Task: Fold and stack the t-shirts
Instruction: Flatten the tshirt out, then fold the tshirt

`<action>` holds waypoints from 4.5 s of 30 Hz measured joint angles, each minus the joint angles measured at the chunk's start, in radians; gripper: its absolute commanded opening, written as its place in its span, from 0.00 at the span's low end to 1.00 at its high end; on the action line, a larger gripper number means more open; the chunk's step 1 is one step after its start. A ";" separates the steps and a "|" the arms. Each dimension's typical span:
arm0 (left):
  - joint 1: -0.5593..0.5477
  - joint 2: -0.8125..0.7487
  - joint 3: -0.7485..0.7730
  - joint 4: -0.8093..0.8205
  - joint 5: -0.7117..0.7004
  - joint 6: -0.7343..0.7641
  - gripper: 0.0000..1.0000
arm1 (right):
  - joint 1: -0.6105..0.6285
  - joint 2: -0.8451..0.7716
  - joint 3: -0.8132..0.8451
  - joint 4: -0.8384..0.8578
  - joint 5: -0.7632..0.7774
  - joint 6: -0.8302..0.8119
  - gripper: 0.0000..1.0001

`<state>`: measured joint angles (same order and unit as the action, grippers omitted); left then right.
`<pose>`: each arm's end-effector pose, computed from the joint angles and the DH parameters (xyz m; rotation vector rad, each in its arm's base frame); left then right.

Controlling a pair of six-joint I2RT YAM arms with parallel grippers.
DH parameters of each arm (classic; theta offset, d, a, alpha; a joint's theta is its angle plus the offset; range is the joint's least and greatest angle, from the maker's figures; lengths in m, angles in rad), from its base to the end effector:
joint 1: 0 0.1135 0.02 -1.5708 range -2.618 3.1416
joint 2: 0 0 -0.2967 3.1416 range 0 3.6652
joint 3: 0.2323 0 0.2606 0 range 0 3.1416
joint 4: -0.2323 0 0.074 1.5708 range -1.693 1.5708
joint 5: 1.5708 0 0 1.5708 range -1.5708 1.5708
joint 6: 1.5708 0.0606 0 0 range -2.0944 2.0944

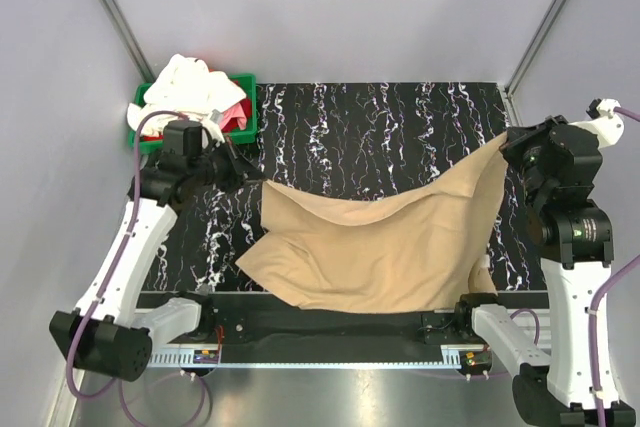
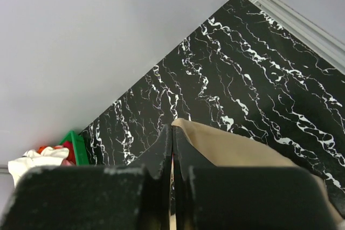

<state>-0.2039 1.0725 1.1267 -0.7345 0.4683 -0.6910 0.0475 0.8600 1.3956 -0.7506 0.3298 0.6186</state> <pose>0.2175 -0.0729 0.3672 -0.3065 2.3406 -0.9886 0.1430 -0.0129 0.4914 0.7229 1.6242 0.1867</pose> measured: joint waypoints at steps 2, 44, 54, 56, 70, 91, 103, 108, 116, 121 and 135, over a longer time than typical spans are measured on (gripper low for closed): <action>0.000 0.025 -0.002 0.021 0.000 0.010 0.00 | 0.000 -0.001 -0.016 0.020 -0.008 0.004 0.00; 0.025 -0.193 0.738 0.091 0.022 -0.233 0.00 | -0.001 -0.143 0.626 0.094 0.208 -0.201 0.00; 0.025 -0.057 0.527 0.161 -0.011 -0.221 0.00 | -0.001 0.087 0.511 0.208 0.245 -0.343 0.00; 0.025 0.013 0.465 0.197 -0.027 -0.215 0.00 | -0.001 0.189 0.452 0.287 0.257 -0.395 0.00; 0.031 0.974 0.644 0.470 -0.057 -0.098 0.00 | -0.072 1.032 0.265 0.785 0.153 -0.556 0.00; 0.116 1.450 1.085 0.728 -0.008 -0.141 0.00 | -0.205 1.303 0.344 0.826 -0.063 -0.288 0.00; 0.145 1.454 1.085 0.577 0.006 0.013 0.00 | -0.253 1.060 0.138 0.705 -0.079 -0.153 0.00; 0.159 1.454 1.076 0.530 0.012 0.056 0.00 | -0.253 0.991 0.063 0.667 -0.106 -0.132 0.00; 0.162 1.439 0.967 0.509 0.050 0.106 0.00 | -0.253 0.907 -0.149 0.630 -0.114 -0.093 0.00; 0.158 1.430 0.959 0.476 0.041 0.148 0.00 | -0.253 0.902 -0.204 0.625 -0.114 -0.085 0.00; 0.138 1.397 0.930 0.420 -0.024 0.220 0.00 | -0.253 0.772 -0.247 0.634 -0.156 -0.067 0.00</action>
<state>-0.0658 2.4695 2.0571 -0.3141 0.4446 -0.4713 -0.2050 1.6318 1.1488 -0.1165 0.1741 0.5518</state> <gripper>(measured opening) 0.008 0.010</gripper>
